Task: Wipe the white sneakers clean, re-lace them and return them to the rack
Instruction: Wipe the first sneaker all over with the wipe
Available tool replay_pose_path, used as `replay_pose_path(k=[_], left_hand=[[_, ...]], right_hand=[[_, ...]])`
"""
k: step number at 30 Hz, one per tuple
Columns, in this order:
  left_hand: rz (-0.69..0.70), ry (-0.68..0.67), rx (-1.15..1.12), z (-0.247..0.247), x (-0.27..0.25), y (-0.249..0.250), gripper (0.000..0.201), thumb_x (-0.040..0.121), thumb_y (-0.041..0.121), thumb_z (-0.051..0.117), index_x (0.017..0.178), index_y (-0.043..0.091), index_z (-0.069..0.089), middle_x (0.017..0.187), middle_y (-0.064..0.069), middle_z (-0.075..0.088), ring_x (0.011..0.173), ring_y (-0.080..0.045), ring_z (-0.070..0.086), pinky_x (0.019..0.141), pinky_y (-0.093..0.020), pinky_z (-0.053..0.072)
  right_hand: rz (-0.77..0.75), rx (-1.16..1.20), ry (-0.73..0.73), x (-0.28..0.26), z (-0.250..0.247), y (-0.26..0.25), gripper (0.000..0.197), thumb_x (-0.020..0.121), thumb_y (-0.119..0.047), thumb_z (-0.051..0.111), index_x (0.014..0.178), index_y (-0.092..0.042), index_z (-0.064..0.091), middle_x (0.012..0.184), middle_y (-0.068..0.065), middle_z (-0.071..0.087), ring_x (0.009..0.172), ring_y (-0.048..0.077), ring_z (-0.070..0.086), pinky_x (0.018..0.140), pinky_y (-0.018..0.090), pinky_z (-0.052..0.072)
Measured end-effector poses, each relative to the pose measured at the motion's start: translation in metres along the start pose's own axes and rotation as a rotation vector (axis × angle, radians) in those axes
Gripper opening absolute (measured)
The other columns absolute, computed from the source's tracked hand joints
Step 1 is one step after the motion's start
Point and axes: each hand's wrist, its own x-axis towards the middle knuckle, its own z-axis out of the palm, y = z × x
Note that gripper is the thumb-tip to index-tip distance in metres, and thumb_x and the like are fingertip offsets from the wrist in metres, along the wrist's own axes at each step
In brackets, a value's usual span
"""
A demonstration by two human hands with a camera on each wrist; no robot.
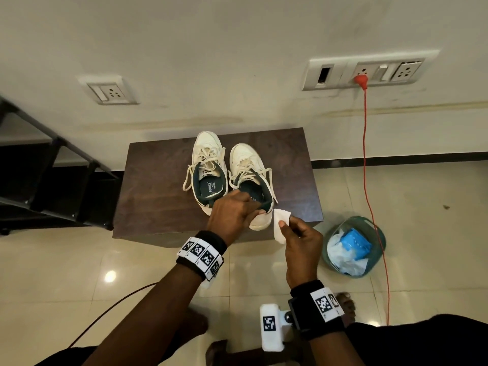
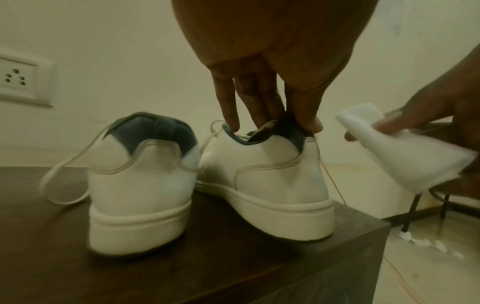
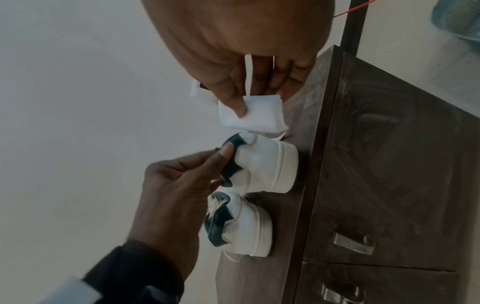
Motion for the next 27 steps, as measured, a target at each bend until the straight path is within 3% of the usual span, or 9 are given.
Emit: replay_pose_path(k=[2,4,6,10,12,14,19,25,27], left_hand=[[-0.04,0.069,-0.127,-0.01,0.006,0.011,0.032,0.096,0.043,0.058,0.097,0.022,0.08,0.077,0.002,0.064,0.073,-0.02,0.058,0.058,-0.031,0.043],[-0.106,0.115,-0.288,-0.021,0.011,0.019,0.027,0.096,0.04,0.062,0.1,0.02,0.081,0.08,0.004,0.065,0.074,-0.018,0.058,0.065,-0.037,0.047],[-0.147,0.145,-0.389,-0.03,0.016,0.023,0.025,0.096,0.037,0.063,0.101,0.019,0.081,0.079,0.005,0.066,0.074,-0.017,0.059,0.068,-0.04,0.049],[-0.151,0.166,-0.454,-0.043,0.032,0.031,0.021,0.098,0.029,0.064,0.097,0.016,0.08,0.074,0.017,0.061,0.075,-0.003,0.056,0.07,-0.025,0.044],[-0.162,0.175,-0.466,-0.047,0.039,0.03,0.023,0.099,0.026,0.063,0.087,0.013,0.077,0.07,0.019,0.054,0.072,0.0,0.052,0.067,-0.023,0.039],[-0.168,0.174,-0.482,-0.048,0.043,0.028,0.03,0.101,0.027,0.061,0.078,0.011,0.072,0.066,0.009,0.054,0.069,-0.01,0.054,0.063,-0.033,0.042],[-0.178,0.177,-0.483,-0.041,0.042,0.03,0.022,0.098,0.02,0.061,0.083,0.011,0.074,0.072,0.001,0.062,0.072,-0.018,0.057,0.068,-0.04,0.047],[-0.192,0.242,-0.499,-0.042,0.043,0.034,0.024,0.098,0.017,0.064,0.078,0.008,0.073,0.068,0.001,0.061,0.069,-0.014,0.054,0.068,-0.03,0.044],[-0.18,0.217,-0.485,-0.042,0.041,0.038,0.023,0.098,0.016,0.065,0.078,0.008,0.073,0.068,0.003,0.06,0.07,-0.011,0.054,0.068,-0.025,0.042]], right_hand=[[-0.129,-0.046,0.087,0.002,-0.001,-0.005,0.021,0.084,-0.001,0.077,0.104,-0.009,0.078,0.096,0.004,0.077,0.087,0.013,0.072,0.081,0.03,0.059],[-0.339,-0.122,0.145,0.001,0.0,-0.015,0.021,0.083,0.001,0.077,0.102,-0.006,0.076,0.097,0.004,0.071,0.086,0.003,0.068,0.076,0.019,0.055],[-0.545,-0.204,0.146,-0.002,0.004,-0.029,0.019,0.085,0.003,0.075,0.103,-0.003,0.075,0.099,0.005,0.064,0.087,0.002,0.062,0.074,0.013,0.051],[-0.803,-0.385,0.068,-0.006,0.019,-0.035,0.025,0.09,0.004,0.068,0.114,-0.001,0.073,0.103,0.011,0.062,0.094,0.018,0.06,0.08,0.021,0.05],[-0.868,-0.446,0.012,-0.011,0.025,-0.032,0.032,0.09,0.007,0.066,0.121,-0.001,0.07,0.107,0.015,0.061,0.098,0.025,0.061,0.081,0.028,0.052],[-0.912,-0.463,-0.003,-0.013,0.028,-0.031,0.036,0.089,0.01,0.066,0.123,0.0,0.069,0.109,0.016,0.061,0.1,0.027,0.061,0.082,0.035,0.054],[-0.884,-0.355,0.092,0.009,0.042,-0.05,0.027,0.09,0.005,0.068,0.116,0.0,0.073,0.104,0.016,0.064,0.093,0.028,0.063,0.074,0.041,0.055],[-0.96,-0.45,-0.013,-0.002,0.027,-0.036,0.045,0.083,0.019,0.066,0.124,0.001,0.069,0.109,0.017,0.062,0.1,0.028,0.06,0.081,0.032,0.052],[-0.974,-0.453,-0.028,-0.002,0.019,-0.031,0.046,0.082,0.019,0.066,0.123,0.001,0.069,0.108,0.017,0.062,0.1,0.028,0.06,0.079,0.034,0.052]])
